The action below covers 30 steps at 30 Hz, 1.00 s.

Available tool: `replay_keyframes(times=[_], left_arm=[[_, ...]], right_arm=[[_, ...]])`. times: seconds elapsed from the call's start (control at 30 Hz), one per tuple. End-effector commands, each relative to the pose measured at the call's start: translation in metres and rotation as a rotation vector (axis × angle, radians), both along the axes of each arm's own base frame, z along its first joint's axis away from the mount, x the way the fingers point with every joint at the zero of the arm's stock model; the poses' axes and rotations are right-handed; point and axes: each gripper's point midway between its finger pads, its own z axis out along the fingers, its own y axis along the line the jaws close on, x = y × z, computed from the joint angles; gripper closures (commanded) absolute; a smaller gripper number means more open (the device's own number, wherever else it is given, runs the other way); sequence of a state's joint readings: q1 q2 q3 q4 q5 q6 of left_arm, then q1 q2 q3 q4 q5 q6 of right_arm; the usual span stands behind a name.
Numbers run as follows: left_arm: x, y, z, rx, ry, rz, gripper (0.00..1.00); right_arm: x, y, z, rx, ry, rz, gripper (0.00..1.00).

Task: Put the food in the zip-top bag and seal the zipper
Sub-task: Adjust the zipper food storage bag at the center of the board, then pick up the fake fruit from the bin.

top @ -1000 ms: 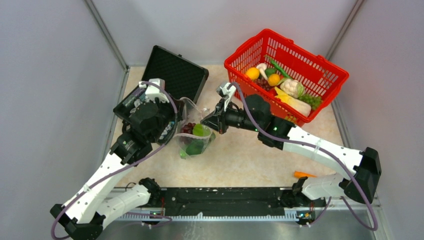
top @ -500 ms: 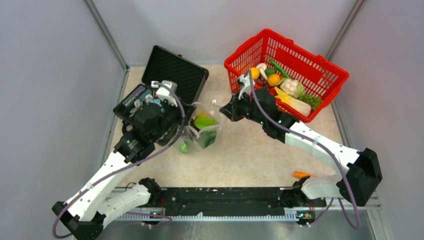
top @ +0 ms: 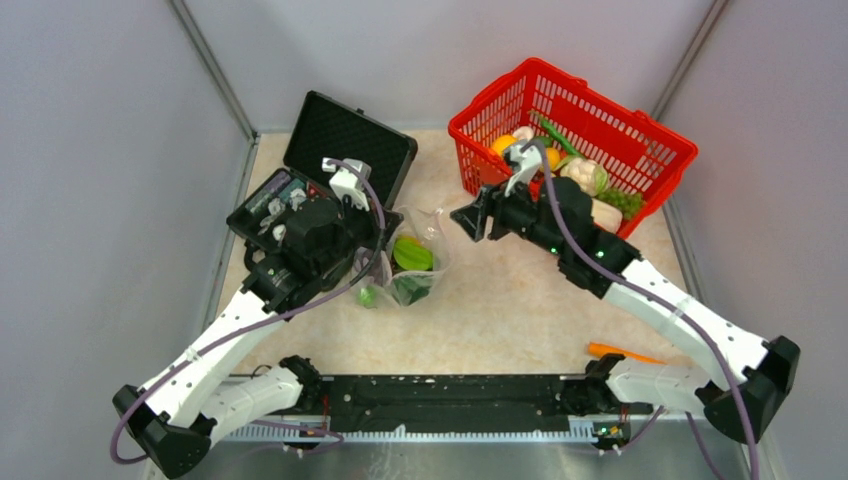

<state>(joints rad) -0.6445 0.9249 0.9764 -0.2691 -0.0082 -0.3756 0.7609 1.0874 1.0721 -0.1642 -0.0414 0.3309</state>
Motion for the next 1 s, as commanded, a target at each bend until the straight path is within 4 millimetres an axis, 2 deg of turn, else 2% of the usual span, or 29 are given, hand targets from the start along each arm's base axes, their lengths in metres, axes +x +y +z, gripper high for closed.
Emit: replay_keyframes(times=[0.0,0.13,0.27,0.33,0.43,0.5,0.6,0.77,0.8,0.9,0.97], left_arm=[[0.004,0.0,0.034,-0.072,-0.093,0.011,1.0],[0.002,0.0,0.031,-0.068,-0.089,0.006,1.0],[0.002,0.002,0.031,-0.061,-0.1,0.008,1.0],[0.001,0.002,0.033,-0.055,-0.105,0.0,1.0],[0.001,0.002,0.036,-0.059,-0.112,-0.002,1.0],[0.001,0.001,0.037,-0.066,-0.118,-0.002,1.0],[-0.002,-0.005,0.036,-0.062,-0.111,-0.039,1.0],[-0.007,-0.006,0.037,-0.054,-0.105,-0.064,1.0],[-0.007,-0.006,0.037,-0.054,-0.105,-0.062,1.0],[-0.008,-0.005,0.037,-0.048,-0.111,-0.066,1.0],[-0.01,-0.004,0.038,-0.044,-0.11,-0.071,1.0]], right_arm=[[0.028,-0.061,0.057,-0.071,-0.178,-0.297,0.41],[0.059,-0.118,0.066,-0.145,-0.144,-0.568,0.41],[0.095,-0.159,0.053,-0.211,-0.078,-0.692,0.41],[0.115,-0.189,0.045,-0.219,-0.02,-0.763,0.4],[0.144,-0.211,0.023,-0.219,0.056,-0.778,0.4],[0.167,-0.218,0.001,-0.193,0.127,-0.74,0.4],[0.201,-0.223,-0.02,-0.2,0.174,-0.715,0.4],[0.257,-0.215,-0.065,-0.282,0.264,-0.658,0.35],[0.267,-0.213,-0.081,-0.302,0.304,-0.65,0.34],[0.29,-0.212,-0.107,-0.333,0.336,-0.645,0.34],[0.298,-0.216,-0.121,-0.356,0.369,-0.67,0.34]])
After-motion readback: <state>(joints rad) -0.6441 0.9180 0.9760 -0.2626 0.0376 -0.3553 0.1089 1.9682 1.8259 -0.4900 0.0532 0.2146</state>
